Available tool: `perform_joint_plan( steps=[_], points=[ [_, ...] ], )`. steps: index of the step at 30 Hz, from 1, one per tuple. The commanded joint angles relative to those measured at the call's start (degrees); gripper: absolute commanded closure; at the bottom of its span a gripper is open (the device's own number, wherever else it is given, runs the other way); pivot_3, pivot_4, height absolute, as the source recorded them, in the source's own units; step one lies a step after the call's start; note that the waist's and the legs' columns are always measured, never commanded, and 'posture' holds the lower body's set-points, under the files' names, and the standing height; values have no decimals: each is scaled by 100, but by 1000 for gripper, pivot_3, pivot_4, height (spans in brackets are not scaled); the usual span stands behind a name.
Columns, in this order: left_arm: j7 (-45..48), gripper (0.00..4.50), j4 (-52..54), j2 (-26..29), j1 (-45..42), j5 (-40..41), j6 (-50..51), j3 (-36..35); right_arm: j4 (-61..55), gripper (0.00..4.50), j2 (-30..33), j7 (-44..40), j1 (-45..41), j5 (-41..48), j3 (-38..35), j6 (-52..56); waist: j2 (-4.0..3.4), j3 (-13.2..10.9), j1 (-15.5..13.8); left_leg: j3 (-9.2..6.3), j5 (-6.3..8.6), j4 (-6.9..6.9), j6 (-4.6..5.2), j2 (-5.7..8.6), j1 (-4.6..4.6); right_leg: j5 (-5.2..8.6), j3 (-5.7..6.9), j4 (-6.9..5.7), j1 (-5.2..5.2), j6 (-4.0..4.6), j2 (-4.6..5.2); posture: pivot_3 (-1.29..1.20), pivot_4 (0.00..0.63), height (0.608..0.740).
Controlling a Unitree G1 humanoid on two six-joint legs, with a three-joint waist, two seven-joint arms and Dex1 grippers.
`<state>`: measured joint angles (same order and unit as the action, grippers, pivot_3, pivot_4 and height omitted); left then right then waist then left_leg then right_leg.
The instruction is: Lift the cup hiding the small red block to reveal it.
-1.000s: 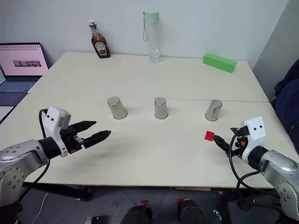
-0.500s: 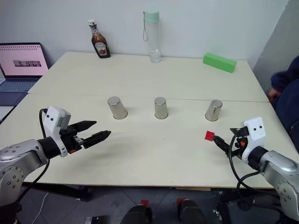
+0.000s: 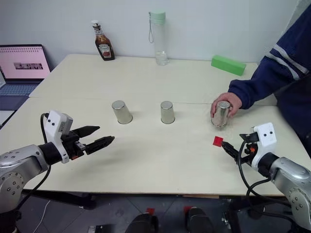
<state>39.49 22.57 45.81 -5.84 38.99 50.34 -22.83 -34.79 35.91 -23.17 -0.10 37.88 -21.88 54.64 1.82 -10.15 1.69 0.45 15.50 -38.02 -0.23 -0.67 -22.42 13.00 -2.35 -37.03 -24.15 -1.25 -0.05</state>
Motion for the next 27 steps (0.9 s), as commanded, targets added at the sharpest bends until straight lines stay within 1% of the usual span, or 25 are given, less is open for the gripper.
perform_joint_plan(
  steps=[1, 14, 27],
  points=[
    [45, 0, 59, 115, -78, -28, -160, -39, -163, 5, 18, 43, -23, 101, -185, -64, 0, 0, 0, 0, 0, 0, 0, 0, 0, 0, 0, 0, 0, 0, 0, 0, 150, 740],
    [77, 0, -44, 162, -129, -69, -242, 1, -214, 5, -102, 142, -14, 102, -48, -96, 0, 0, 0, 1, 0, 0, 0, 0, 0, -1, -1, -1, 0, -1, 0, 0, 150, 740],
    [108, 0, -33, 153, -72, -134, -273, -32, -144, 5, -39, 107, -67, 84, -80, -92, 0, 0, 0, 0, 0, 0, 0, 0, 0, -1, 0, -1, 0, -2, 0, 0, 150, 740]
  ],
)
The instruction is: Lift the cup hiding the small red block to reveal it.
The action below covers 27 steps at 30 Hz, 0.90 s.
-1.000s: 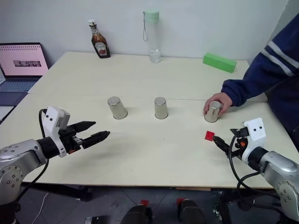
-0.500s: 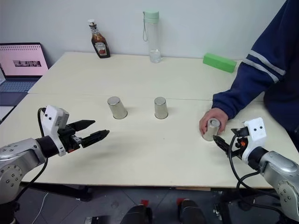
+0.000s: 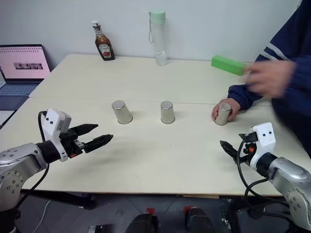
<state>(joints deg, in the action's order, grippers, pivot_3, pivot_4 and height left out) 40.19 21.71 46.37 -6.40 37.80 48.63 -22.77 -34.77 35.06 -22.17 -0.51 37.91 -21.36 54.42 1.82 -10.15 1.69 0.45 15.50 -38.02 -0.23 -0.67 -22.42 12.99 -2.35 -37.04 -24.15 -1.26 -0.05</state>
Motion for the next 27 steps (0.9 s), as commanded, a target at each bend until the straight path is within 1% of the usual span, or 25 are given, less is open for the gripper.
perform_joint_plan(
  steps=[1, 17, 27],
  points=[
    [31, 0, 63, 93, -11, -14, -99, -38, -148, 5, 46, 5, -20, 83, -135, -68, 0, 0, 0, 0, 0, 0, 0, 0, 0, 0, 0, 0, 0, 0, 0, 0, 150, 740],
    [22, 0, 68, 55, -47, -49, -125, 9, -132, 5, 55, 53, -41, 76, -131, -76, 0, 0, 0, 0, 0, -1, 0, 0, 0, -1, 0, -2, 0, -2, 0, 0, 150, 740],
    [45, 0, 63, 121, -47, -65, -95, -48, -156, 5, 20, 74, -41, 130, -75, -81, 0, 0, 0, 0, 0, -1, 0, 0, 0, -1, 0, -2, 0, -2, 0, 0, 150, 740]
  ],
)
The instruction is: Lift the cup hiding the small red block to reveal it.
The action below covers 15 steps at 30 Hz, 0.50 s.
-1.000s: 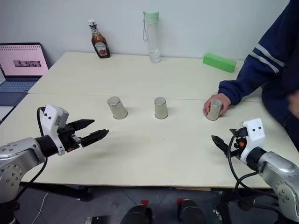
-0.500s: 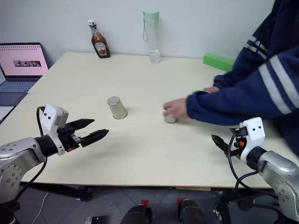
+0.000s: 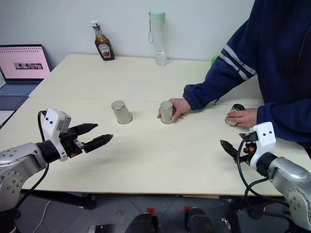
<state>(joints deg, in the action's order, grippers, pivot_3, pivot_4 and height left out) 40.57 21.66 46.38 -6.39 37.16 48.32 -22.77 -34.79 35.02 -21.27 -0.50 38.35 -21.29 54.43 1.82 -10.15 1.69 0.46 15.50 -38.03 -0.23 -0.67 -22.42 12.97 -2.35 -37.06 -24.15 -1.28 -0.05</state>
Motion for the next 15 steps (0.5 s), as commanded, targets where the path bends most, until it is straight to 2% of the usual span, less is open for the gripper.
perform_joint_plan(
  steps=[1, 15],
  points=[
    [9, 0, 77, 125, -42, 1, -58, -52, -151, 5, 33, -31, -38, 92, -81, -83, 0, 0, 0, 0, 0, 0, 0, 0, 0, 0, 0, 0, 0, 0, 0, 0, 150, 740],
    [3, 0, 179, 172, 15, 9, -43, -49, -97, 5, 114, -251, -99, 161, -22, -122, 0, 0, 0, 0, 0, -1, 0, 0, 1, -1, 0, -1, 0, -1, 0, 0, 150, 740]
  ],
)
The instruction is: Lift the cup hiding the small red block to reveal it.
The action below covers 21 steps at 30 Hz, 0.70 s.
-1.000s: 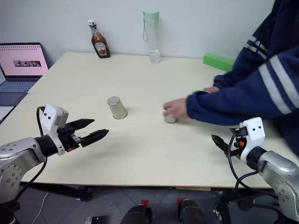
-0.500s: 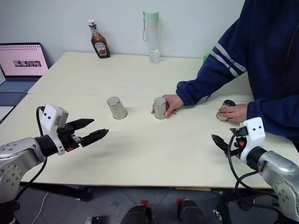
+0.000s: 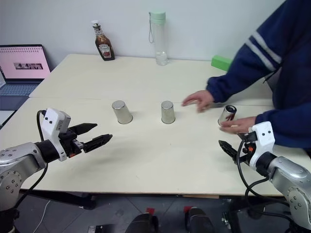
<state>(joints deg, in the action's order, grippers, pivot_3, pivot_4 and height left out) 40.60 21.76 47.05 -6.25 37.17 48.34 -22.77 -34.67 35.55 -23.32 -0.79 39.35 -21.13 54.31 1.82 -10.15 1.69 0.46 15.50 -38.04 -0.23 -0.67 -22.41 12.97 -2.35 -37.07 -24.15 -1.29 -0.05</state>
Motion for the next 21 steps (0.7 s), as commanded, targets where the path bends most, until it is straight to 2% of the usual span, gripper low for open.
perform_joint_plan(
  steps=[1, 12, 16, 21],
  points=[
    [1, 0, 170, 109, 1, 7, -47, -45, -112, 5, 59, -49, -79, 71, -34, -110, 0, 0, 0, 0, 0, 0, 0, 0, 0, 0, 0, 0, 0, 0, 0, 0, 150, 740],
    [56, 0, 138, 156, -17, -29, -108, 1, -129, 5, 33, -42, -110, 75, 9, -130, 0, 0, 0, 0, 0, 0, 0, 0, 0, 0, 0, 0, 0, 0, 0, 0, 150, 740],
    [23, 0, 191, 32, -133, -189, -310, 341, -174, 5, -32, 12, -173, 88, 76, -136, 0, 0, -1, 0, 0, 0, 0, 0, 1, 0, 0, 0, 1, 0, 0, 0, 150, 740],
    [-377, 0, 30, -740, -671, -1230, -1268, 1871, -524, 5, 5, -236, -48, 153, 342, -261, 1, 4, -41, 0, 0, -4, 0, 9, 1, -3, -1, -1, 6, -4, 0, 0, 150, 740]
  ],
)
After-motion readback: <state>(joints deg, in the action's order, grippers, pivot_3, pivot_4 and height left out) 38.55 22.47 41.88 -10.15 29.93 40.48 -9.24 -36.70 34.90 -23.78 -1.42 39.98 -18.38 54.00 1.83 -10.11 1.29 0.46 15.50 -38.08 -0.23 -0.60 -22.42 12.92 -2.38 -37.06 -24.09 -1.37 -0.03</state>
